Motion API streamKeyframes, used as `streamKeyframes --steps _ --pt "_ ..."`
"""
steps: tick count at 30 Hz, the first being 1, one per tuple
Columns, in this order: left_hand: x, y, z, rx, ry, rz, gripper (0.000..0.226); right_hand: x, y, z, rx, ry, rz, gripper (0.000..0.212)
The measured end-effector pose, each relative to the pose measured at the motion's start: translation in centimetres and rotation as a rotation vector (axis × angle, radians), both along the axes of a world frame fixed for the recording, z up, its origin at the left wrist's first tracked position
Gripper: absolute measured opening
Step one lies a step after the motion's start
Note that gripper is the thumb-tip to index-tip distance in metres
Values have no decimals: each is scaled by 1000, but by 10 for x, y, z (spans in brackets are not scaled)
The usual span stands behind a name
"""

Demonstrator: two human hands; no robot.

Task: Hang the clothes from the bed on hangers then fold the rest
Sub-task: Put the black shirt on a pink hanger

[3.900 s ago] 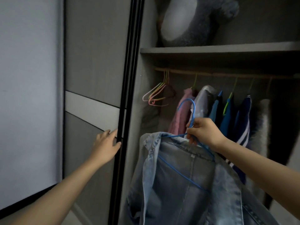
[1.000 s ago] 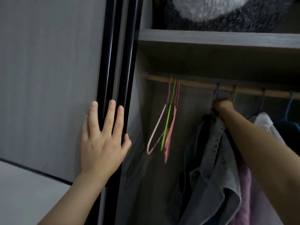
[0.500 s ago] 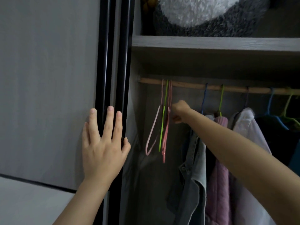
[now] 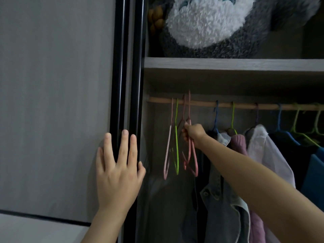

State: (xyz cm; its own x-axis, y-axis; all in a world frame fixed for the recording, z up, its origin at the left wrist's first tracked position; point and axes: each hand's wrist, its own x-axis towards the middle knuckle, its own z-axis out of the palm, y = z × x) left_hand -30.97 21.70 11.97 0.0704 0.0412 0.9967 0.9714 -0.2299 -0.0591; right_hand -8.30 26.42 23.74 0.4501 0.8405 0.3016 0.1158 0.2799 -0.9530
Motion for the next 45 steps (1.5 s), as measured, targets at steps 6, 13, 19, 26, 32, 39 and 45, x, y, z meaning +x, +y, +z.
streamKeyframes --steps 6,13,19,26,32,39,45 --pt "0 -2 1 -10 -5 -8 60 8 -23 16 -22 -59 -28 33" --pt "2 1 0 34 -10 -55 56 20 -78 -4 -36 -40 52 36" --pt "0 -2 1 -46 -2 -60 56 53 -170 -15 -93 -151 164 38" --pt "8 -36 -24 -266 -113 -273 57 114 -324 -41 -227 -616 66 38" --pt "129 -167 -68 -308 44 -647 74 157 -462 -88 -393 -1203 -317 26" --pt "300 -358 -113 -520 402 -1227 86 202 -678 -135 -490 -1711 -601 31" --pt "406 -529 -165 -1204 716 -1643 105 208 -883 -206 -635 -1509 -728 26"
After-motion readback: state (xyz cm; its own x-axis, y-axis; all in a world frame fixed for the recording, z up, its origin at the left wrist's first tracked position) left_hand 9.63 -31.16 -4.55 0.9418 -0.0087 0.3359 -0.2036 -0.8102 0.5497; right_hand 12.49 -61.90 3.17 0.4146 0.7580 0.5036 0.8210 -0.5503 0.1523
